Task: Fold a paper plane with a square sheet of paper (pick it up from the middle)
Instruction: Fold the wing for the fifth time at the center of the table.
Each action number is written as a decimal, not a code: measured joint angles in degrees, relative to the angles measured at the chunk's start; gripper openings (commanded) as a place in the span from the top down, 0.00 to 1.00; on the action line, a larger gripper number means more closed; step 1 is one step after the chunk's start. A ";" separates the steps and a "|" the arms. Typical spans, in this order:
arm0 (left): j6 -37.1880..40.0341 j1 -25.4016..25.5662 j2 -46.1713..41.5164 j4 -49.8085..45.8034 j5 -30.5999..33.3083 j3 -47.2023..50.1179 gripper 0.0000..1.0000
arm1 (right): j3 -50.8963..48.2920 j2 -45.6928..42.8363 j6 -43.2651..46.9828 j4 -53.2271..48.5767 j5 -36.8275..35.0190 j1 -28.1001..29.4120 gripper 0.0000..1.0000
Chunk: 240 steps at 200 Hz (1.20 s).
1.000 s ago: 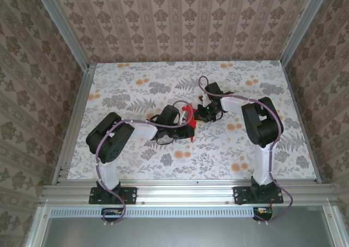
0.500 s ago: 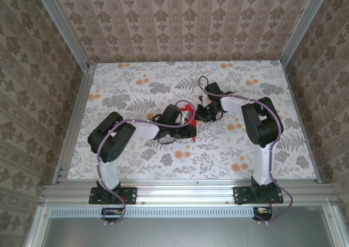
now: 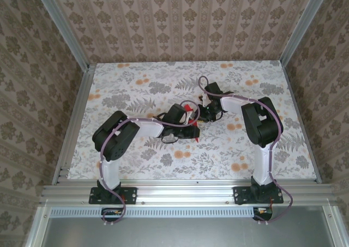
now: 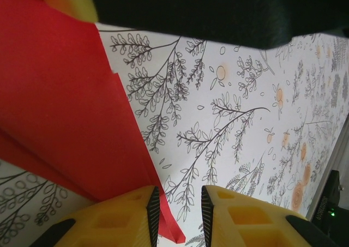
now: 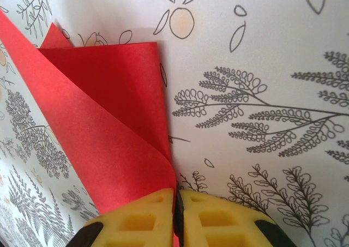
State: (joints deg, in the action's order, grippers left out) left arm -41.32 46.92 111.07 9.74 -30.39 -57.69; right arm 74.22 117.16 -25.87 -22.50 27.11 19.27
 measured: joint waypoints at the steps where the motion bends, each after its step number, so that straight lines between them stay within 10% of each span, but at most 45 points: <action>1: 0.02 0.00 0.02 -0.07 0.02 -0.04 0.70 | 0.00 0.00 0.00 0.00 0.00 0.00 0.88; 93: -1.64 -3.78 -7.13 3.72 2.16 4.52 0.64 | 0.11 0.02 -0.22 -0.09 0.02 0.02 0.87; 240: -8.28 -6.51 -1.18 6.60 9.20 0.85 0.83 | 0.35 0.02 -1.36 0.02 0.70 0.26 0.76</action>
State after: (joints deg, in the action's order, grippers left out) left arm -49.60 40.40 109.89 16.34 -21.19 -56.84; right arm 74.56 117.19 -27.22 -22.48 27.81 19.53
